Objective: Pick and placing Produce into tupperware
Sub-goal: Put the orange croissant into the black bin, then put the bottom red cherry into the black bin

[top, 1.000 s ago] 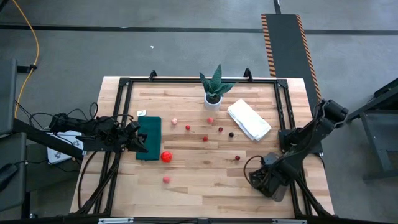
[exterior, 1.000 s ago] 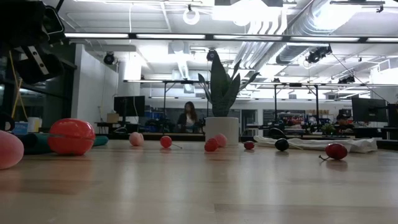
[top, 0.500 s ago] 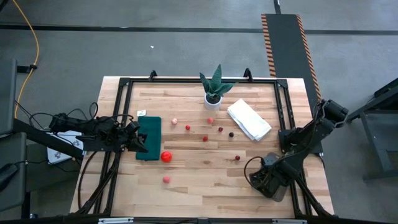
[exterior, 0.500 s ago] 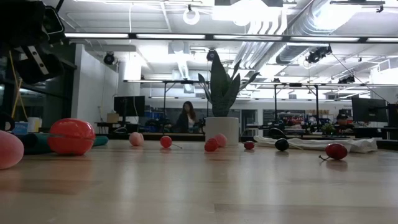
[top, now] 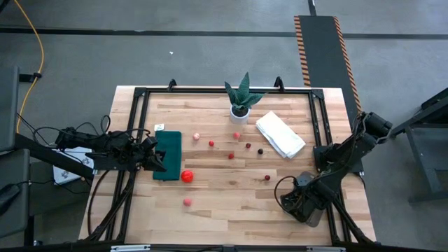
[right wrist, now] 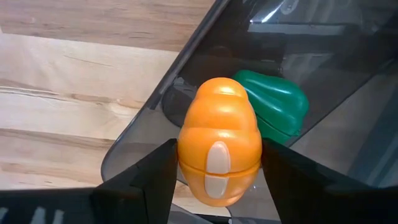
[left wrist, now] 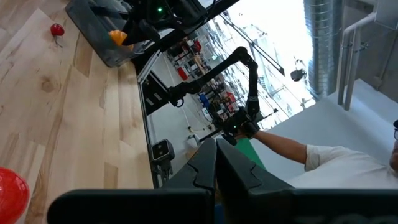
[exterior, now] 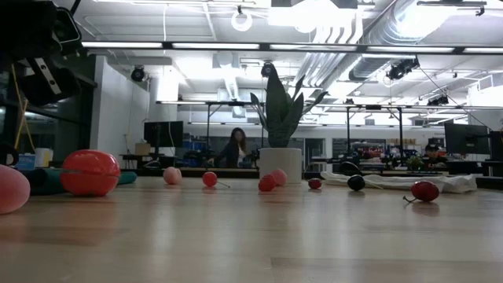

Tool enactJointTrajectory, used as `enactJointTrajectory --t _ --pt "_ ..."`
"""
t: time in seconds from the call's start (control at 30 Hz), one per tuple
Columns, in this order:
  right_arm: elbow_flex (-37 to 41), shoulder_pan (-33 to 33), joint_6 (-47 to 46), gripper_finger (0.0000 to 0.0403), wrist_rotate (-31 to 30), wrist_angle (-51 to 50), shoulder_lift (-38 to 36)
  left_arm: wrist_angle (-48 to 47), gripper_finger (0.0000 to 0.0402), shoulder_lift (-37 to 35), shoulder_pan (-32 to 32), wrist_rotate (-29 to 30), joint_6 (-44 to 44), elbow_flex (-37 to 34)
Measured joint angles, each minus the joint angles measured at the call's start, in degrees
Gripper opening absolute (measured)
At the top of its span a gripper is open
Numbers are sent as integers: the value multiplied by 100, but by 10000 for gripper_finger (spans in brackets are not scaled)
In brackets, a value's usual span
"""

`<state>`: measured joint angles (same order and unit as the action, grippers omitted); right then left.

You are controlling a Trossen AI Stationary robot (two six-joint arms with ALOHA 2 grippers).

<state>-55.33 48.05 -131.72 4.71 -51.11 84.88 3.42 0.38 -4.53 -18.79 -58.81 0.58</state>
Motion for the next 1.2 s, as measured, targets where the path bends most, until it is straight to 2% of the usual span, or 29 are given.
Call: enactJointTrajectory --t 0.33,0.97,1.2 --pt "0 0 18 252 0 -4 0 0 1 0 1 -11 -2 0" --pt "0 0 63 255 0 -4 -1 0 1 1 1 -9 -2 -1" --pt "-3 -4 20 255 0 -242 -327 0 1 2 0 -7 -4 -2"
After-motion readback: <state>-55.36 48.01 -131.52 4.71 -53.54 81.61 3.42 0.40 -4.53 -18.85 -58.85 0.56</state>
